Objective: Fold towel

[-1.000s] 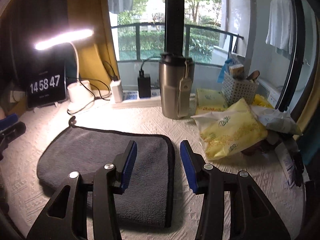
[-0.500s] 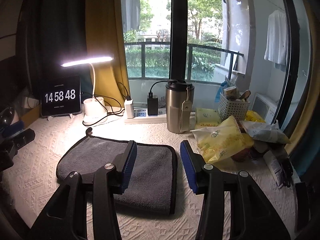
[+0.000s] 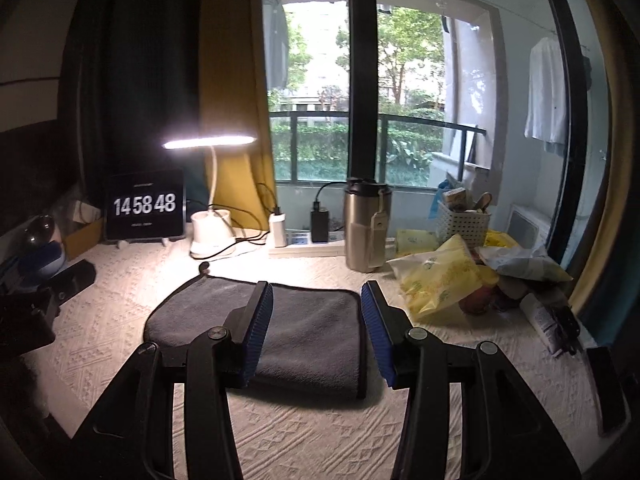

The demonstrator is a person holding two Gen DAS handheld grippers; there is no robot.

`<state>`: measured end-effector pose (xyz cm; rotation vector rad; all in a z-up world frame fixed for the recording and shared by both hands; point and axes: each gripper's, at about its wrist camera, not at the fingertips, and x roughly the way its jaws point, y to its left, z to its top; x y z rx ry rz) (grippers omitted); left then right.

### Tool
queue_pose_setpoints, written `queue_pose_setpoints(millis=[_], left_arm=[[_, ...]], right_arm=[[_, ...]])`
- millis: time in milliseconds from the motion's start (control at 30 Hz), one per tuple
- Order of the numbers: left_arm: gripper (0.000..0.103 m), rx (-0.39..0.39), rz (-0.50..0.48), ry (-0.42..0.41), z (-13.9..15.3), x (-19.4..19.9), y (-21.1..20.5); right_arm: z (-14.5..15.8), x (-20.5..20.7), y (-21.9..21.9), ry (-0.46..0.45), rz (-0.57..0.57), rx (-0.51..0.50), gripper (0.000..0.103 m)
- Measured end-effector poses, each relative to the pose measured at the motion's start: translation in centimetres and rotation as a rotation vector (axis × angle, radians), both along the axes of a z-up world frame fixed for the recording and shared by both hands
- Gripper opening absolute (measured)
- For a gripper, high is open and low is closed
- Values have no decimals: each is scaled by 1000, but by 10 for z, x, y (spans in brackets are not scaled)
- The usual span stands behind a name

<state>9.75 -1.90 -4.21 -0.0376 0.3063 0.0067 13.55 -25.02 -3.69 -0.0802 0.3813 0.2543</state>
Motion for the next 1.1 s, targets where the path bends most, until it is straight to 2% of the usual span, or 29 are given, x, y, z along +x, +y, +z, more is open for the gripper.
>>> queue_pose_setpoints(millis=[200,500,633,1100], left_arm=[[97,-39,-3,-64,0,-26,1],[97,-7,11,-102,-14,-58,5],[97,1,16,-119,-18,-73,8],[97,9,20,-154,-16,-93,11]], right_arm=[[-9,-23,2,-16,22,22,50],[-11,-60,2,-80,24,-8,52],[-9,-78,-2,-109,11,15,53],[-13,-109,1,-100,-14,42,55]])
